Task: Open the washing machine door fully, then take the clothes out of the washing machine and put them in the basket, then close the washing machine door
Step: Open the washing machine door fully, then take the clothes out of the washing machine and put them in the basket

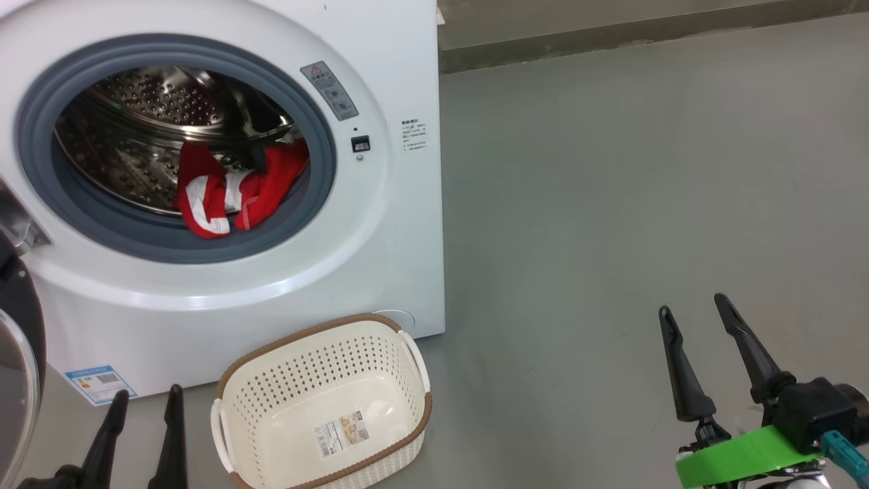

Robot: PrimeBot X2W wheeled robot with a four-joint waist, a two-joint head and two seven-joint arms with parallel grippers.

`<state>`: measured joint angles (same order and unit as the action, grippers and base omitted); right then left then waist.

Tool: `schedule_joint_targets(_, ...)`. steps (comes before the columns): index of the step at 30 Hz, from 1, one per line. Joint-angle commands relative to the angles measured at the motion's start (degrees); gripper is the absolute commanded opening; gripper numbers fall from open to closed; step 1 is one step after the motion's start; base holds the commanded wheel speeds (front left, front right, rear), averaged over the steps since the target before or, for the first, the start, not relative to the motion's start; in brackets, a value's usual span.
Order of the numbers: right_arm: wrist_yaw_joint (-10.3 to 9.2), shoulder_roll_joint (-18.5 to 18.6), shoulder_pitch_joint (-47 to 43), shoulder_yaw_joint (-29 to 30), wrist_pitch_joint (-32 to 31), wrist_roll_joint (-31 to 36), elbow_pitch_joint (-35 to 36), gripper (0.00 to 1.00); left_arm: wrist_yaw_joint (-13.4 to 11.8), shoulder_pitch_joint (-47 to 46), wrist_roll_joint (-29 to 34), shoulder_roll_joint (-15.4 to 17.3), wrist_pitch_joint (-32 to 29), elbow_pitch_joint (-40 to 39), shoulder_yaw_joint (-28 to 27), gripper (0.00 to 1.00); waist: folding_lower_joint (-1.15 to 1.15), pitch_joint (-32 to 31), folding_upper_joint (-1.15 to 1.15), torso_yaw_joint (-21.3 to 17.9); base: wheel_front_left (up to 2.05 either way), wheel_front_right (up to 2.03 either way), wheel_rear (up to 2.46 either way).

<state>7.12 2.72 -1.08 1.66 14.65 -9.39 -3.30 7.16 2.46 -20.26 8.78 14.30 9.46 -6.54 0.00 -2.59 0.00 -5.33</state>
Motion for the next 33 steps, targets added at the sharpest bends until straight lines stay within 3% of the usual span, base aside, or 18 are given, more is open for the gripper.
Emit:
schedule_joint_targets(1,0.36,0.16,0.91,-0.78,0.35,-0.07,1.62,1.0,0.27,-1.16,0.75,0.79,0.69,-1.16,-2.24,1.0,0.0,0.0,0.0,0.07,0.0,0.0,0.0)
schedule_joint_targets(15,0.36,0.16,0.72,-0.85,0.35,0.01,1.24,1.0,0.32,-1.78,1.03,2.0,0.7,-0.19,-1.8,1.0,0.0,-0.13,0.0,0.29,0.0,0.0,0.0)
schedule_joint_targets(21,0.36,0.16,0.55,-0.96,0.35,0.05,1.14,1.0,0.31,-2.2,3.08,1.06,0.7,0.27,-3.81,1.0,0.0,-0.35,0.0,0.27,0.15,-0.15,0.0)
schedule_joint_targets(33,0.36,0.16,0.06,-1.55,0.35,0.23,1.1,1.0,0.32,-2.11,3.38,0.74,0.7,0.68,-3.67,1.0,0.0,-0.29,0.0,0.59,1.32,-1.32,0.0)
